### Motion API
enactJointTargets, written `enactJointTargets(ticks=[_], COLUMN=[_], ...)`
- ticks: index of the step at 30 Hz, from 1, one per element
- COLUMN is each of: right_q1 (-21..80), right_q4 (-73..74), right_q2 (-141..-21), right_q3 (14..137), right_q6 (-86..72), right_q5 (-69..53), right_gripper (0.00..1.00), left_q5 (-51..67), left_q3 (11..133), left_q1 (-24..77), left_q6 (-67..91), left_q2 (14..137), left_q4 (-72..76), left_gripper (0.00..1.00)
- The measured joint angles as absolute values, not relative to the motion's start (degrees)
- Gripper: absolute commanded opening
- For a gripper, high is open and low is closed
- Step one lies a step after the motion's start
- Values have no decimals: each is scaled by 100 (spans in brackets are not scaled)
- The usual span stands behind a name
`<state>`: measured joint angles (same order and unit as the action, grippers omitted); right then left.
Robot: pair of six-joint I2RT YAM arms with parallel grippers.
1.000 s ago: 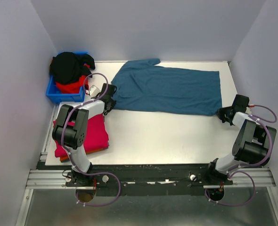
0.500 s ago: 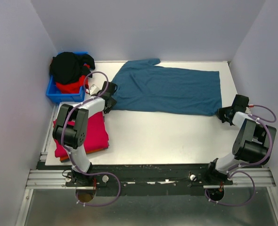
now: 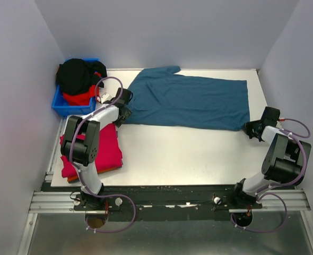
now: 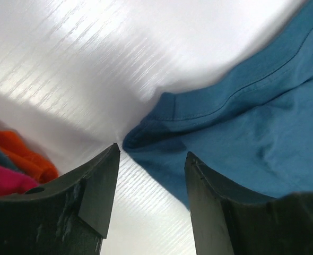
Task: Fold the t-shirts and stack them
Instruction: Fold the flattened tshirt in 1/3 of the way
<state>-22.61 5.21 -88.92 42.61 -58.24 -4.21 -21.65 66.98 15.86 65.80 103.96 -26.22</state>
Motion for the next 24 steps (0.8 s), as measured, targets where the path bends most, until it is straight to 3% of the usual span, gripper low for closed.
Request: enactJointTargets(ticks=[5, 12, 13, 16, 20, 24], right_q1=[-2263, -2276, -2283, -2298, -2300, -2303], right_q4=[521, 521, 521, 521, 521, 521], right_q2=[-8892, -8895, -8895, -8895, -8895, -8895], right_q3=[4261, 4261, 4261, 4261, 4261, 4261], right_q6=[-5824, -5824, -5824, -5824, -5824, -5822], right_q5=[-429, -449, -458, -471, -484, -504], right_gripper=[1, 1, 1, 1, 1, 1], left_q5=[-2200, -2355, -2379, -2432, -2432, -2368], left_q3=[6855, 6947, 6969, 7052, 7011, 6528], left_q1=[1586, 1586, 1586, 1586, 1586, 1579], left_q6=[6554, 6560, 6560, 6558, 6370, 6106], left_q2=[10551, 10731, 10748, 10820, 10855, 10586], left_q4=[-2600, -2724, -2759, -2827, -2630, -1951], left_gripper=[51, 49, 46, 24, 1, 0])
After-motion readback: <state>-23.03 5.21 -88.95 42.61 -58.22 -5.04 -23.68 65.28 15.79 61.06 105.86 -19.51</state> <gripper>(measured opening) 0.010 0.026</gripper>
